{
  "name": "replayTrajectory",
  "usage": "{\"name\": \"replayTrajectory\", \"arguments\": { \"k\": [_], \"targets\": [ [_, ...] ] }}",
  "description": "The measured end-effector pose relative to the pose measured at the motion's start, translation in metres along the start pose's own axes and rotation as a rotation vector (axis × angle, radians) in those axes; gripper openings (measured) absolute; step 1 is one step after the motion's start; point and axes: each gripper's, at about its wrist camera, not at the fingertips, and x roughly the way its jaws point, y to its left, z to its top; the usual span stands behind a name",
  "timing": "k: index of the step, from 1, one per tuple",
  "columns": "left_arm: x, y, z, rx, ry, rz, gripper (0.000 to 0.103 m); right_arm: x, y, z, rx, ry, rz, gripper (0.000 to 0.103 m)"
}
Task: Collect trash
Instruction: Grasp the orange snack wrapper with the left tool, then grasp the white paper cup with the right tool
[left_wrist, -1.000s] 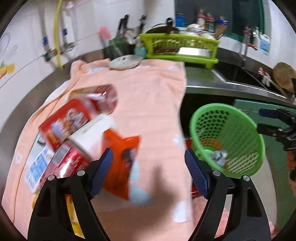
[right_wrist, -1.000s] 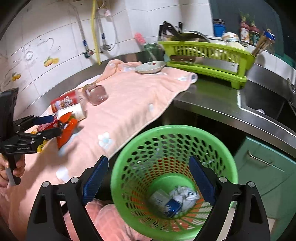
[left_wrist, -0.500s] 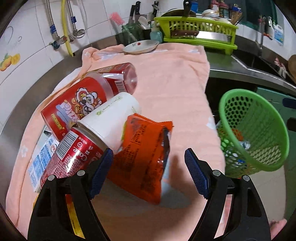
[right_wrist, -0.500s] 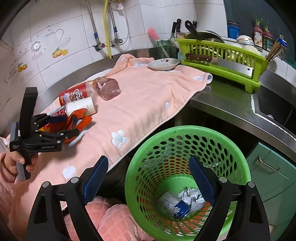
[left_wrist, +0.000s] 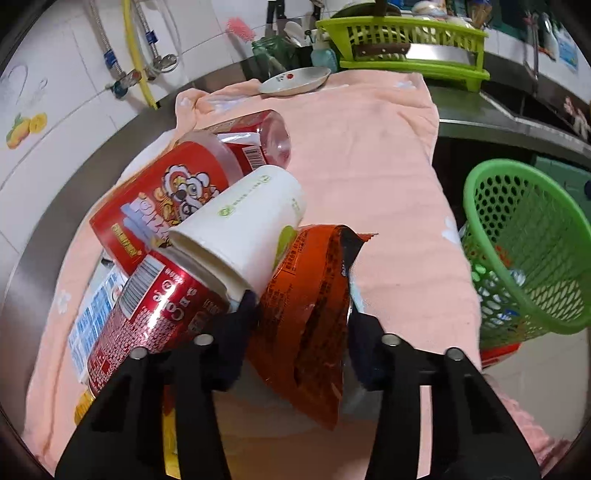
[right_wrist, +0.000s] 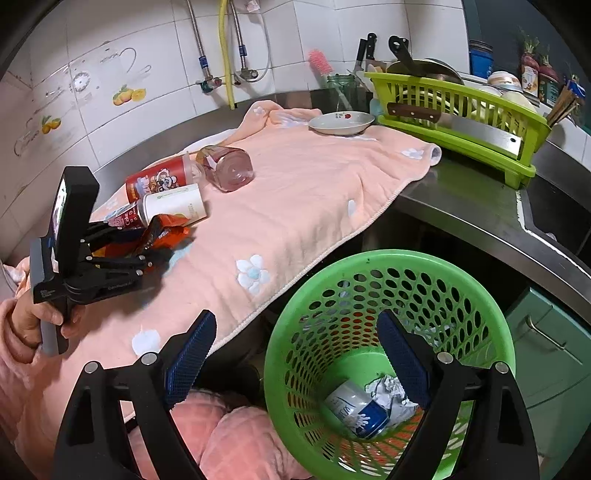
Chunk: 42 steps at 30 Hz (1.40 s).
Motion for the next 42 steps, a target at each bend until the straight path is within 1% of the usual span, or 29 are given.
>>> {"name": "replayTrajectory", "arguments": {
  "k": [3, 9, 15, 19, 23, 24, 26, 29, 33, 42],
  "targets": [
    [-0.007, 0.005, -0.003, -0.027, -0.012, -0.020, 0.035, 0.003, 0.004, 0.004, -0.007, 0.003, 0.010, 0.086],
    [-0.027, 0.018, -0.014, -0.099, -0.034, -0.070, 0.028, 0.010, 0.018, 0.013, -0.026, 0.006, 0.049, 0.086],
    [-0.050, 0.030, -0.026, -0.147, -0.067, -0.093, 0.026, 0.022, 0.037, 0.031, -0.040, 0.013, 0.108, 0.085],
    [-0.068, 0.041, -0.037, -0.175, -0.093, -0.090, 0.026, 0.030, 0.051, 0.046, -0.032, 0.023, 0.156, 0.085],
    [-0.083, 0.054, -0.045, -0.213, -0.109, -0.091, 0.026, 0.044, 0.070, 0.066, -0.020, 0.052, 0.234, 0.085],
    [-0.085, 0.057, -0.048, -0.218, -0.112, -0.089, 0.026, 0.049, 0.078, 0.071, -0.037, 0.059, 0.248, 0.085],
    [-0.091, 0.064, -0.053, -0.225, -0.120, -0.086, 0.026, 0.057, 0.094, 0.079, -0.091, 0.064, 0.233, 0.085],
    [-0.096, 0.074, -0.061, -0.243, -0.127, -0.086, 0.026, 0.070, 0.118, 0.088, -0.180, 0.078, 0.247, 0.085],
    [-0.100, 0.086, -0.070, -0.271, -0.131, -0.097, 0.026, 0.089, 0.138, 0.095, -0.274, 0.097, 0.261, 0.085],
    [-0.096, 0.101, -0.078, -0.309, -0.129, -0.119, 0.025, 0.140, 0.146, 0.109, -0.326, 0.138, 0.282, 0.086]
  ]
}}
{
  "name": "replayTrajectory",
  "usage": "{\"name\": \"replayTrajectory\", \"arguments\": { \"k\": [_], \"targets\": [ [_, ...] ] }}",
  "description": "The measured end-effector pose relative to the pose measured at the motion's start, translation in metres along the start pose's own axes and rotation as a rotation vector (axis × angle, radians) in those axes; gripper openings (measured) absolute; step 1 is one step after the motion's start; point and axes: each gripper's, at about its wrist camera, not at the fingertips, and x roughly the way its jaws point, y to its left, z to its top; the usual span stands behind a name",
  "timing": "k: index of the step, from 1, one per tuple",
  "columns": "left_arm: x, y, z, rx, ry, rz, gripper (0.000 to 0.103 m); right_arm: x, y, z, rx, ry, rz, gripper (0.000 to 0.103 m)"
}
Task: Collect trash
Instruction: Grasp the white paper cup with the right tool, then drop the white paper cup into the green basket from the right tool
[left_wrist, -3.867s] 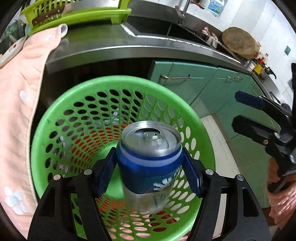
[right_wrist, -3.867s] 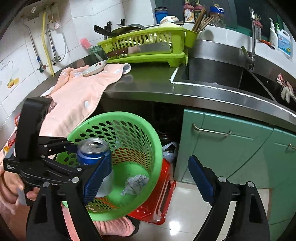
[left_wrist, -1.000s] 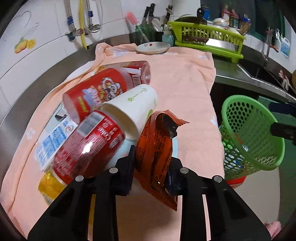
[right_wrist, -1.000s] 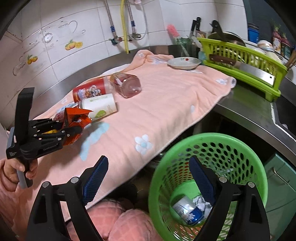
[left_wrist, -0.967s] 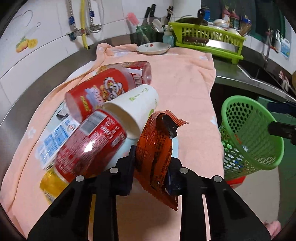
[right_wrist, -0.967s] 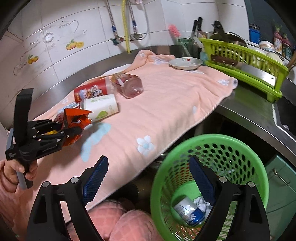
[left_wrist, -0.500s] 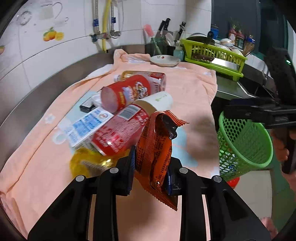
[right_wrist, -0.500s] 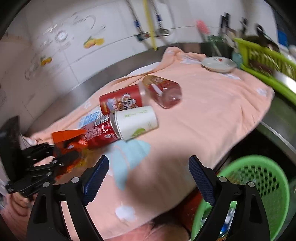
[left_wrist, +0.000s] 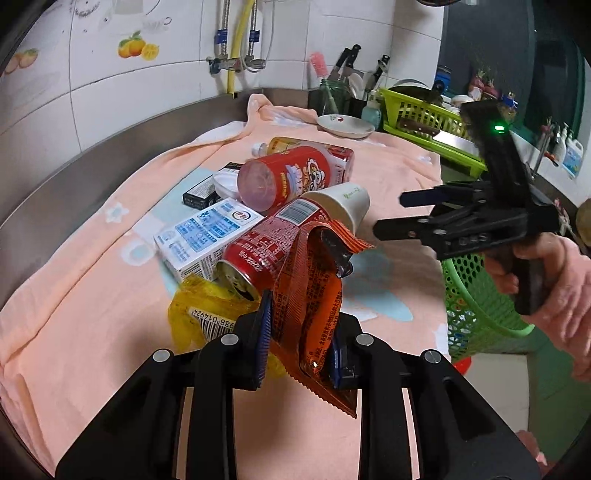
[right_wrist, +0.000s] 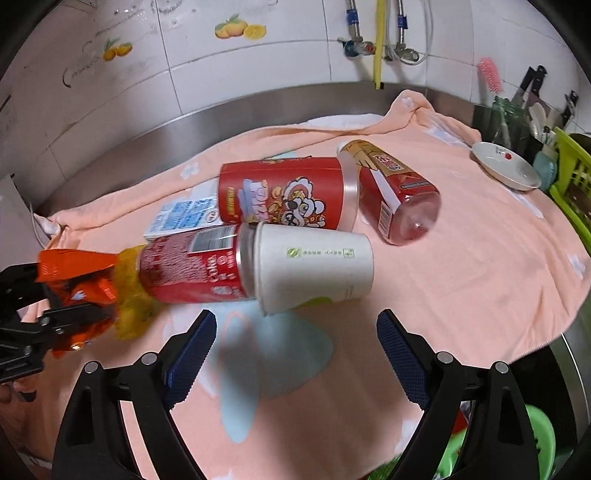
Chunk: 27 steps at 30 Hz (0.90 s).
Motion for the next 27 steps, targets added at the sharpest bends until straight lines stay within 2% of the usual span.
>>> {"name": "replayTrajectory", "arguments": {
  "k": [6, 14, 16, 18, 27],
  "targets": [
    [0.004, 0.005, 0.000, -0.004, 0.008, -0.008, 0.025, 0.023, -0.008, 0.012, -0.011, 0.017, 0.015, 0.089],
    [0.004, 0.004, 0.002, 0.003, 0.009, -0.010, 0.025, 0.043, -0.017, 0.023, 0.006, 0.022, 0.086, 0.089],
    [0.004, 0.004, 0.002, 0.005, 0.008, -0.012, 0.025, 0.043, -0.017, 0.023, 0.011, 0.019, 0.095, 0.089],
    [0.003, 0.003, 0.002, 0.004, 0.008, -0.012, 0.024, 0.042, -0.016, 0.022, 0.008, 0.018, 0.095, 0.082],
    [-0.002, -0.003, 0.005, 0.012, 0.000, -0.019, 0.024, 0.015, -0.009, -0.001, 0.013, -0.015, 0.053, 0.082]
  ]
}}
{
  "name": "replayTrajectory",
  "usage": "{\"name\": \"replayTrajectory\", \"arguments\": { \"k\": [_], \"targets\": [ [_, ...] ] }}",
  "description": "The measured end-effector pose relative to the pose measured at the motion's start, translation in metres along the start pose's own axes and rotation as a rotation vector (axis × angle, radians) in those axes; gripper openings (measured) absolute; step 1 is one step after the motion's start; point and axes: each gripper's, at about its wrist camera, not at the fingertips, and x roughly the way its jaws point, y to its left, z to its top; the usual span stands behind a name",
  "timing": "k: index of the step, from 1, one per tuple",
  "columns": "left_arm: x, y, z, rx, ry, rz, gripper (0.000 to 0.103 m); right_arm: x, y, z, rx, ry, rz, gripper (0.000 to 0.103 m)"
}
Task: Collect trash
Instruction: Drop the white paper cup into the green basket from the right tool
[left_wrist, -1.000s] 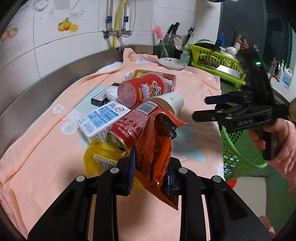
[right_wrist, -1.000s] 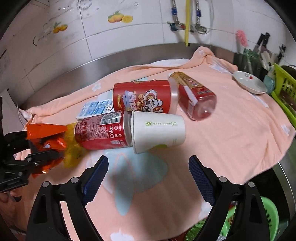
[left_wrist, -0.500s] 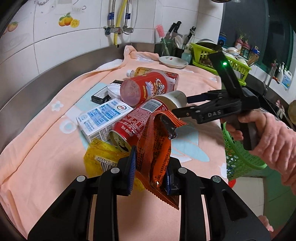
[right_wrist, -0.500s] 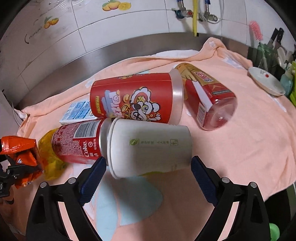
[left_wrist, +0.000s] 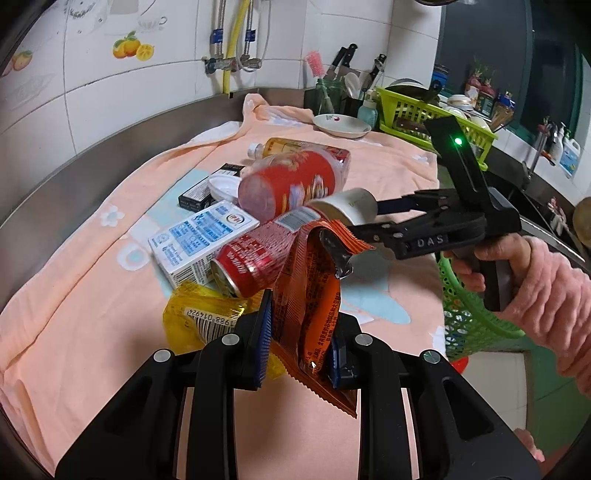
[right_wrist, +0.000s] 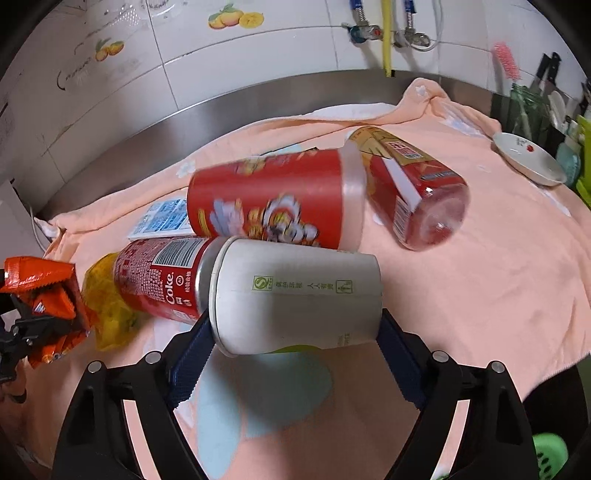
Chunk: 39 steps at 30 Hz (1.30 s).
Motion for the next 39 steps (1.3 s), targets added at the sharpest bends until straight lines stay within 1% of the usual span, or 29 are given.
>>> {"name": "replayTrajectory", "arguments": {
  "k": [5, 13, 16, 19, 23, 27, 31, 34, 36, 39],
  "targets": [
    [-0.004, -0.009, 0.005, 0.009, -0.012, -0.023, 0.023, -0.024, -0.006, -0.016, 0.028, -0.021, -0.039, 0.082],
    [-0.002, -0.034, 0.009, 0.039, -0.015, -0.070, 0.023, -0.060, -0.026, -0.041, 0.089, -0.053, -0.082, 0.082],
    [0.000, -0.043, 0.012, 0.042, -0.014, -0.101, 0.023, -0.077, -0.036, -0.054, 0.120, -0.063, -0.103, 0.082],
    [0.006, -0.056, 0.017, 0.060, -0.006, -0.132, 0.023, -0.094, -0.050, -0.071, 0.160, -0.063, -0.143, 0.082],
    [0.017, -0.083, 0.022, 0.101, 0.009, -0.181, 0.023, -0.116, -0.074, -0.103, 0.220, -0.053, -0.212, 0.082],
    [0.028, -0.114, 0.028, 0.145, 0.021, -0.230, 0.023, -0.138, -0.105, -0.147, 0.299, -0.020, -0.291, 0.082],
    [0.038, -0.149, 0.034, 0.190, 0.032, -0.275, 0.023, -0.152, -0.129, -0.181, 0.359, 0.013, -0.361, 0.082],
    [0.049, -0.175, 0.036, 0.219, 0.050, -0.306, 0.023, -0.159, -0.144, -0.203, 0.413, 0.021, -0.378, 0.083],
    [0.054, -0.188, 0.037, 0.234, 0.060, -0.320, 0.023, -0.164, -0.153, -0.218, 0.447, 0.019, -0.387, 0.086],
    [0.067, -0.215, 0.038, 0.266, 0.084, -0.347, 0.023, -0.171, -0.160, -0.229, 0.470, 0.016, -0.398, 0.087]
  ]
}}
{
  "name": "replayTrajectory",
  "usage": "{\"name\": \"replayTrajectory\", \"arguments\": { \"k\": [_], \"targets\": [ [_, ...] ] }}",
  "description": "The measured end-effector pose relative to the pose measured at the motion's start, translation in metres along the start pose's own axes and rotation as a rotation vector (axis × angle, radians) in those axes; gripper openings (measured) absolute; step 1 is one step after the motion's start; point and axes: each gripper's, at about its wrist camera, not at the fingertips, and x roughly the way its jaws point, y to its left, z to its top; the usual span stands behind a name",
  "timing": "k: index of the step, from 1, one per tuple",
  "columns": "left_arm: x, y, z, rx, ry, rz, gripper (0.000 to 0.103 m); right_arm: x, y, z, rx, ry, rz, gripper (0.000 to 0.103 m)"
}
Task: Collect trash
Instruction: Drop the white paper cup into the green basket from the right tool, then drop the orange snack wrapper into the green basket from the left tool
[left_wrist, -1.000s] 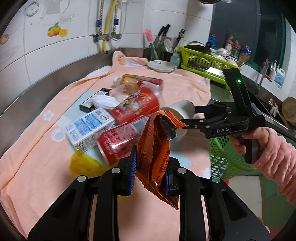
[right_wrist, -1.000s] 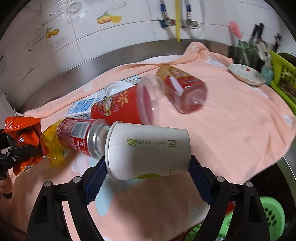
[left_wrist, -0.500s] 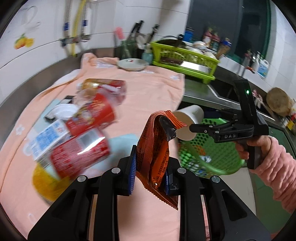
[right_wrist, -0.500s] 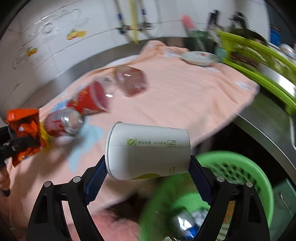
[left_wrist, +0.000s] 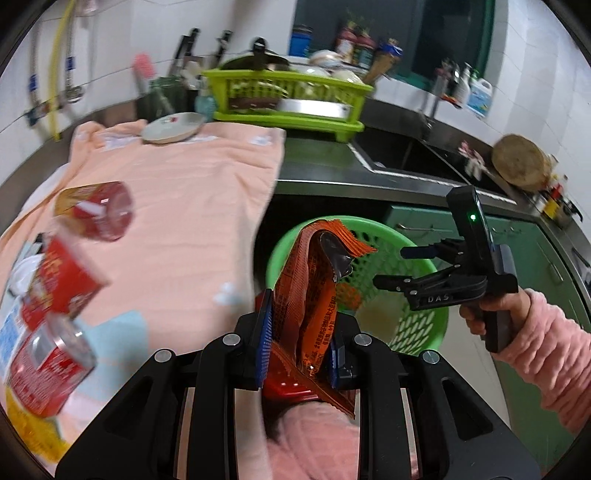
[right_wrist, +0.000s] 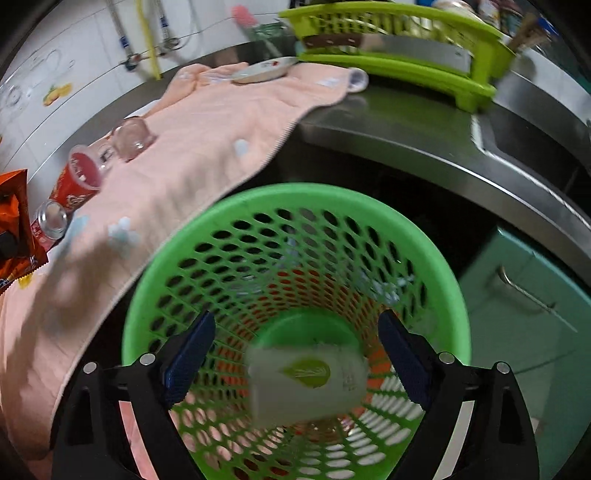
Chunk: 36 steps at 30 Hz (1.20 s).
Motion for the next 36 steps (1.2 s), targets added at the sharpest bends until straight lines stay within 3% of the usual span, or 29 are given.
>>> {"name": "replayTrajectory", "arguments": {
  "k": [14, 22, 27, 30, 36],
  "targets": [
    [0.082, -0.035, 0.006, 0.016, 0.154, -0.059, 0.027, -0.040, -0.032, -0.023, 0.060, -0.083, 0.001, 0.088],
    [0.105, -0.046, 0.002, 0.008, 0.201, -0.089, 0.049, -0.050, -0.032, -0.030, 0.062, -0.101, 0.010, 0.088],
    [0.106, -0.048, 0.001, 0.003, 0.202, -0.102, 0.055, -0.055, -0.029, -0.030, 0.062, -0.118, 0.018, 0.088],
    [0.104, -0.048, 0.002, -0.002, 0.196, -0.106, 0.071, -0.059, -0.026, -0.029, 0.059, -0.126, 0.021, 0.088],
    [0.098, -0.050, 0.001, 0.007, 0.180, -0.111, 0.072, -0.062, -0.021, -0.027, 0.056, -0.133, 0.023, 0.088]
  ]
}}
